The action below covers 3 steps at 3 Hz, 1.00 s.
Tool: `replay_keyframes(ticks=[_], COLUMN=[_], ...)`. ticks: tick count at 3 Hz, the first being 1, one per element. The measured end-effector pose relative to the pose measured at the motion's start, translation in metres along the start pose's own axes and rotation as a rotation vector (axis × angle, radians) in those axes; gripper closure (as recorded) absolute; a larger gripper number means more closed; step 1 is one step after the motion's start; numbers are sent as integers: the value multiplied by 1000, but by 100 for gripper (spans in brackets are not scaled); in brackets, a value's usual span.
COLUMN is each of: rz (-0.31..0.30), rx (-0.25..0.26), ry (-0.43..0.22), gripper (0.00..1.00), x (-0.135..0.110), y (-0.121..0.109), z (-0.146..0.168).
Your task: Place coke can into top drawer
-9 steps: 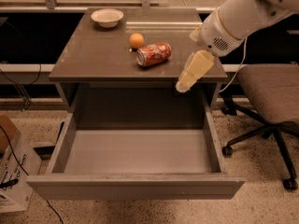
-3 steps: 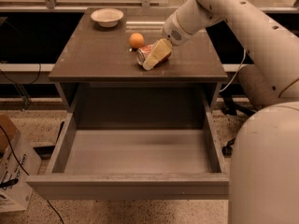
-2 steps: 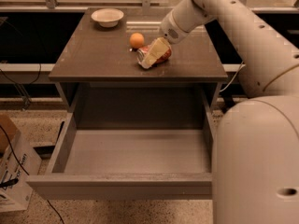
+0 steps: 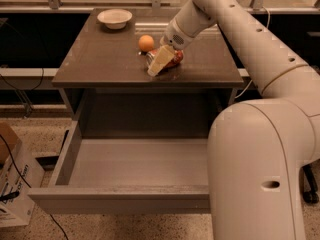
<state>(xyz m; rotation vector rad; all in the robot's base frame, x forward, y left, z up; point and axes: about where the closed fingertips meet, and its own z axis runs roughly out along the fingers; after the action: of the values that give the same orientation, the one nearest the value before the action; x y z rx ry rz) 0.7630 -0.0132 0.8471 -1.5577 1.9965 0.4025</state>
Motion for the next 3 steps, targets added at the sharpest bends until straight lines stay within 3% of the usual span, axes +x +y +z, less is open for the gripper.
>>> replay_keyframes(ticks=[3], rz=[-18], rx=[12], ry=[32], gripper=[95], x=[27], y=[28], z=[-46])
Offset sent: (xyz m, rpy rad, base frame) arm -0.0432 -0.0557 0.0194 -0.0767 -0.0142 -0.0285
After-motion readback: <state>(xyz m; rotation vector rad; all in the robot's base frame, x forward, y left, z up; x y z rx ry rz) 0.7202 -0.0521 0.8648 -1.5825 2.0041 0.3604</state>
